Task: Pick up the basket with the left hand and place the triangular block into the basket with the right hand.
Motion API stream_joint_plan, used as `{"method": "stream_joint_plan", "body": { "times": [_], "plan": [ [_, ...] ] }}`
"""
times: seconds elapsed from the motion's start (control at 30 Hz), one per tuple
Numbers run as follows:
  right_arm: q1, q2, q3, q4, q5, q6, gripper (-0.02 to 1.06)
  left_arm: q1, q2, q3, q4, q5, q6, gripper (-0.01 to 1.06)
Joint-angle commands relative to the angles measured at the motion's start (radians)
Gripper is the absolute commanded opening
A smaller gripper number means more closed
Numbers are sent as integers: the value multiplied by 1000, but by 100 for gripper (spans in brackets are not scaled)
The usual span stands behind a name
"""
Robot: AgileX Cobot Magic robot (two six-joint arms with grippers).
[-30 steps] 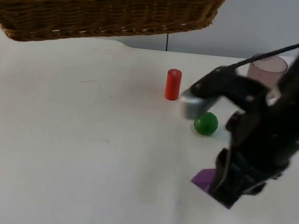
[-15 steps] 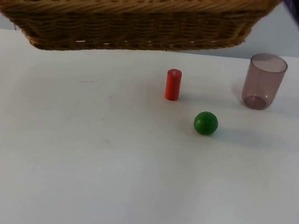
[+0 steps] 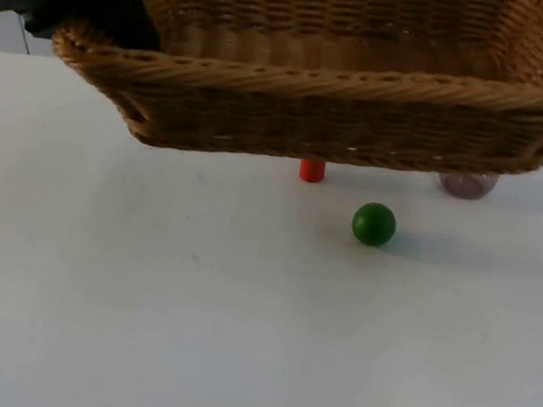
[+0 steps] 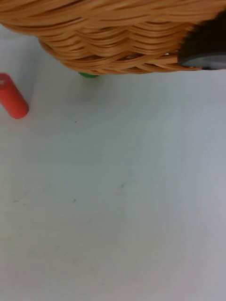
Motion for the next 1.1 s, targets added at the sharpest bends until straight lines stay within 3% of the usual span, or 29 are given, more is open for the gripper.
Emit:
{"method": "stream_joint_plan", "body": {
  "times": [0.0,0.13,0.33,0.53,0.7,0.83,0.93,0.97,1.07],
  "plan": [
    [13,28,-5,-1,4,0,0,-14,-7,-2,-26,-38,-6,0],
    [78,82,-5,-11,19,-13,0,-14,-6,-2,-24,-45,-6,0],
    [113,125,-5,-143,63,104,0,-14,-6,-2,-18,-46,-6,0],
    [113,125,-5,-147,41,105,0,-14,-6,-2,-16,-48,-6,0],
    [111,125,-5,-162,45,164,2,-14,-6,-2,-16,-53,-6,0],
    [111,125,-5,-161,47,164,19,-14,-6,-2,-18,-53,-6,0],
    [111,125,-5,-167,47,162,52,-14,-6,-2,-18,-53,-6,0],
    [111,125,-5,-167,47,162,52,-14,-6,-2,-18,-53,-6,0],
    [111,125,-5,-190,39,160,96,-14,-6,-2,-18,-53,-6,0]
  ]
}}
